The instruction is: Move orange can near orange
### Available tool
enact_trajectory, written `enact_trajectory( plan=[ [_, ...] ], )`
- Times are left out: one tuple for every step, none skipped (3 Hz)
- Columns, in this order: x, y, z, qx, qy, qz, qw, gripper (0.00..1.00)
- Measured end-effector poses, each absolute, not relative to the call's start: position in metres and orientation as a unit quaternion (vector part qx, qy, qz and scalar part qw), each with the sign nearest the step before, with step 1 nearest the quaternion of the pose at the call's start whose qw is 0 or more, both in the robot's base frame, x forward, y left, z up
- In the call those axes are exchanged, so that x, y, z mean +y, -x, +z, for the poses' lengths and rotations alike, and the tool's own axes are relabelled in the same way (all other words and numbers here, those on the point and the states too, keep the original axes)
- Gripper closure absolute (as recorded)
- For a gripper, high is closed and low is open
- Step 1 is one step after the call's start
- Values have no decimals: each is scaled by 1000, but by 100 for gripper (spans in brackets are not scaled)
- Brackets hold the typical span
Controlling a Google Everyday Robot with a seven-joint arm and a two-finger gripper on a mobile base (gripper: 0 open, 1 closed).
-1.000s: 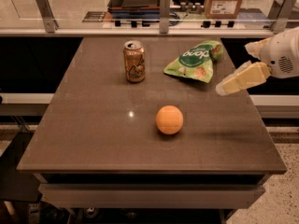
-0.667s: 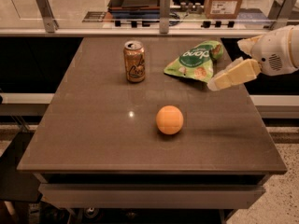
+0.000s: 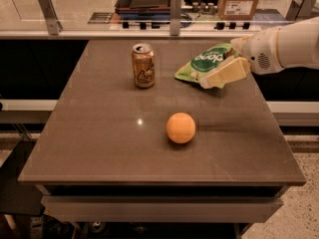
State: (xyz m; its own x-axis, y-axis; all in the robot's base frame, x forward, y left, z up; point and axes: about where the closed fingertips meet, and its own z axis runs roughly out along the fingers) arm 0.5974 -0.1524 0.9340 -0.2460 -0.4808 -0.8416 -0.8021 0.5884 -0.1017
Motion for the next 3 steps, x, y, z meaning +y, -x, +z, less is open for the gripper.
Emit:
enact_trajectory(
  plan=[
    [-131, -621, 918, 764, 425, 191, 447, 0],
    [-107, -641, 911, 753, 436, 210, 447, 0],
    [-85, -657, 912, 740, 445, 224, 452, 0]
  ],
)
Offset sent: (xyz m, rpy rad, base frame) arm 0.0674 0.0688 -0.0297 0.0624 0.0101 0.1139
